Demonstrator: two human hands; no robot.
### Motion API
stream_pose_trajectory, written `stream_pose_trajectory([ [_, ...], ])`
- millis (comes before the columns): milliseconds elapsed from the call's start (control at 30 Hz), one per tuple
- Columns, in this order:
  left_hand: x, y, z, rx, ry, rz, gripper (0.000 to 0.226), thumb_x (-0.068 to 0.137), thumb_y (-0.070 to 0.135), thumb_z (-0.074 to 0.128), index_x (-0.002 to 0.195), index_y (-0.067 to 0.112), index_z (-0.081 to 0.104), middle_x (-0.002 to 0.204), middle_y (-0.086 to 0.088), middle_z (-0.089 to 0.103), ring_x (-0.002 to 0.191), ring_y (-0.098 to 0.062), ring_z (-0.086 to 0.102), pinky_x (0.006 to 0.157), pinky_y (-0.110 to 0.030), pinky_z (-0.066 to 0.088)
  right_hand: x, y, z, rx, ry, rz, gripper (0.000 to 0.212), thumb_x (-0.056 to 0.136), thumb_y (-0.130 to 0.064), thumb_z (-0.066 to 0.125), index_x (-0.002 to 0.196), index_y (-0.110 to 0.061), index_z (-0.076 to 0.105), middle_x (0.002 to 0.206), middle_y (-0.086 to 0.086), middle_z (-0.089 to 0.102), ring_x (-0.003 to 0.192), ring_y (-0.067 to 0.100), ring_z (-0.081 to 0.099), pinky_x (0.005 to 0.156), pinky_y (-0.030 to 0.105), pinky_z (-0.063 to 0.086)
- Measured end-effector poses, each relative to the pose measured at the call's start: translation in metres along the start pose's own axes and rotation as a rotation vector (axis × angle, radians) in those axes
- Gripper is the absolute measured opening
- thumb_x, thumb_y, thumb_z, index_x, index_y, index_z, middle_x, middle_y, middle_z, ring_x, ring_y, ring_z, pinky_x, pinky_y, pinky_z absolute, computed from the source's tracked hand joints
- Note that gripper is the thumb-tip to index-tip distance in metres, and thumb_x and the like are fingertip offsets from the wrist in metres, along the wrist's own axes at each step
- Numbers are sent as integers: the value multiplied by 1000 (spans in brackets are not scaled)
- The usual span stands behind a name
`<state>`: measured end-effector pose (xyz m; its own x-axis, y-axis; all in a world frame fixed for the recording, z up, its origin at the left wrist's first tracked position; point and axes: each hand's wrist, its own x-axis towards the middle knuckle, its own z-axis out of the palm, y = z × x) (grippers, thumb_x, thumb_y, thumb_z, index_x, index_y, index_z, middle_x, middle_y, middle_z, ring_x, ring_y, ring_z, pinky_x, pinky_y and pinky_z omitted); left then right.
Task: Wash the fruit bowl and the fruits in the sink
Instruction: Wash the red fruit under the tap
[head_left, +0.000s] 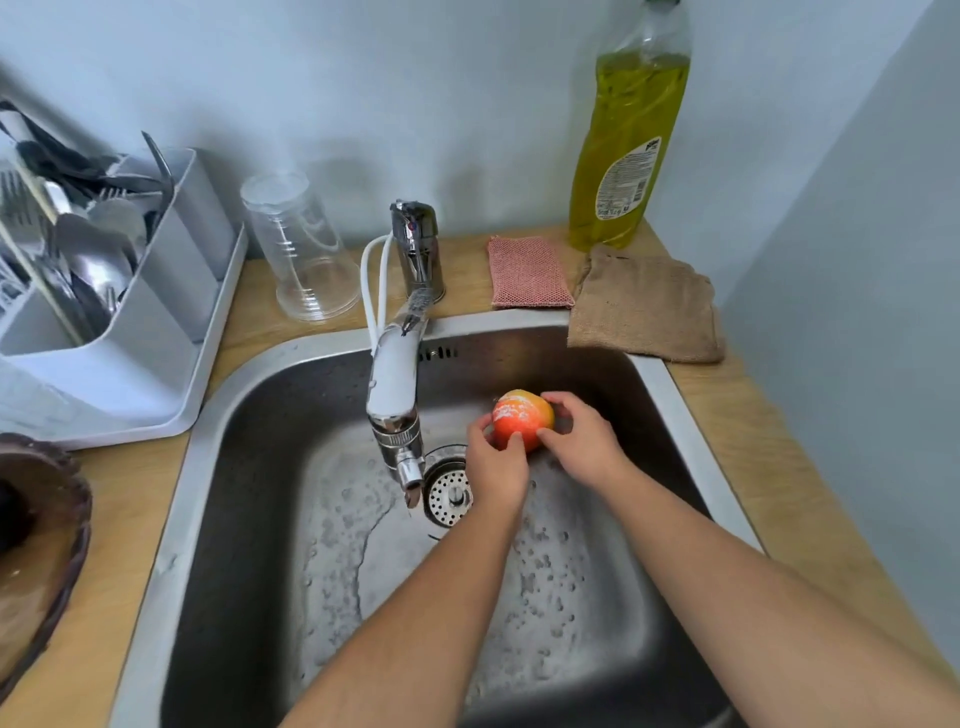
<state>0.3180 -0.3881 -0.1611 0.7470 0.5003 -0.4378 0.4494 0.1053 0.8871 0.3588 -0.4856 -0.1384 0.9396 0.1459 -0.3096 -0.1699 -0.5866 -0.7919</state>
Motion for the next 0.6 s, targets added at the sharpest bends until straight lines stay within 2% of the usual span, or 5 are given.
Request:
stream_pose_trajectory([
  [200,-25,17,-9,-45,-68,50,42,92,8,57,130,22,46,129,-3,53,112,-18,55,93,-29,49,-30,-8,-14,89,27,-26,51,88,-10,63,134,-25,47,135,1,52,121,16,50,95,28,45],
  [367,-63,36,-28,-31,-131,156,41,90,8,61,122,29,46,127,-1,52,112,-16,55,96,-33,50,-75,-28,-32,147,91,-53,50,87,-9,65,129,-30,48,129,-3,53,117,16,53,89,24,47],
  [500,-98,40,-41,-33,-198,203,41,90,6,59,119,30,42,129,-1,46,114,-15,54,89,-25,50,-116,-35,-39,218,114,-94,47,87,-8,65,124,-32,50,120,-7,53,109,11,55,74,13,45],
  [600,-118,39,-59,-27,-240,219,41,91,6,58,118,32,41,128,1,46,112,-13,55,84,-20,50,-140,-35,-34,254,124,-103,45,85,-7,67,119,-31,51,116,-7,56,101,10,60,73,16,50],
])
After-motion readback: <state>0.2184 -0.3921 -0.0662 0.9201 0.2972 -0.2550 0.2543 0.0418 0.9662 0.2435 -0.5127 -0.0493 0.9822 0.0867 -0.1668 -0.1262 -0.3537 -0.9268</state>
